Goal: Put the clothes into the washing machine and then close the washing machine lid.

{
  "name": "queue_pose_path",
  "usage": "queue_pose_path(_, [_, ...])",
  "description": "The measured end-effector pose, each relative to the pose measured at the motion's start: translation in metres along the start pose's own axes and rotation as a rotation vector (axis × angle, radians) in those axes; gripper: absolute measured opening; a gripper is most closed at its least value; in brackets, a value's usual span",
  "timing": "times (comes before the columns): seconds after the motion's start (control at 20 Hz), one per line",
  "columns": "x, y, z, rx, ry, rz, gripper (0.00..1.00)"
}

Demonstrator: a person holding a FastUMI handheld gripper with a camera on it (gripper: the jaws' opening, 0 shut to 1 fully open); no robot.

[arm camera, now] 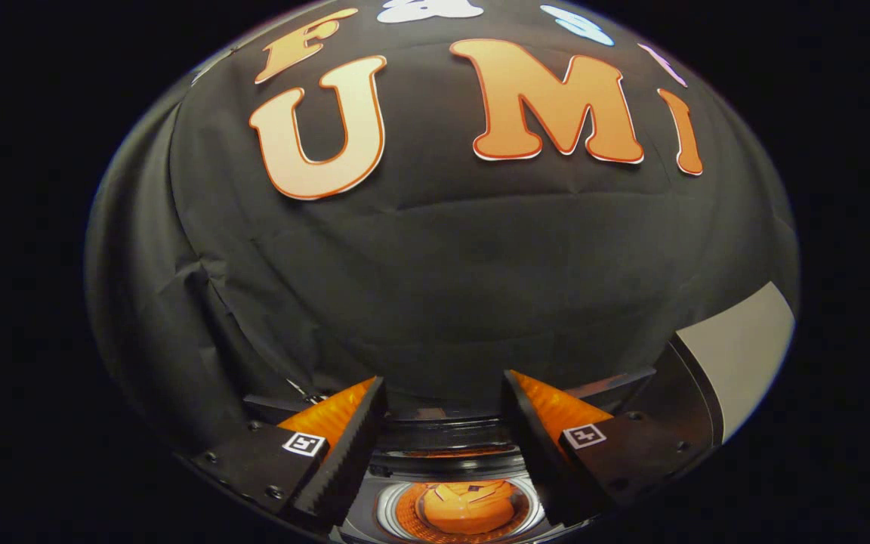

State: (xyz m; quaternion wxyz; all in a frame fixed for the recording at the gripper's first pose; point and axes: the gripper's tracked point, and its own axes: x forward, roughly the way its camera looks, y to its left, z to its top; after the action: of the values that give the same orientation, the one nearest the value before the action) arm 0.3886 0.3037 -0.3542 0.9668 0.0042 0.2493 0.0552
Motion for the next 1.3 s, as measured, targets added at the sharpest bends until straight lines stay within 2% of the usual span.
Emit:
queue_pose_path(0.2, [0.012, 0.007, -0.009, -0.083, 0.022, -0.024, 0.99])
queue_pose_path(0.45, [-0.006, 0.004, -0.016, -0.074, -0.004, -0.056, 1.0])
queue_pose_path(1.3, [-0.072, 0.006, -0.062, -0.099, -0.114, -0.032, 0.99])
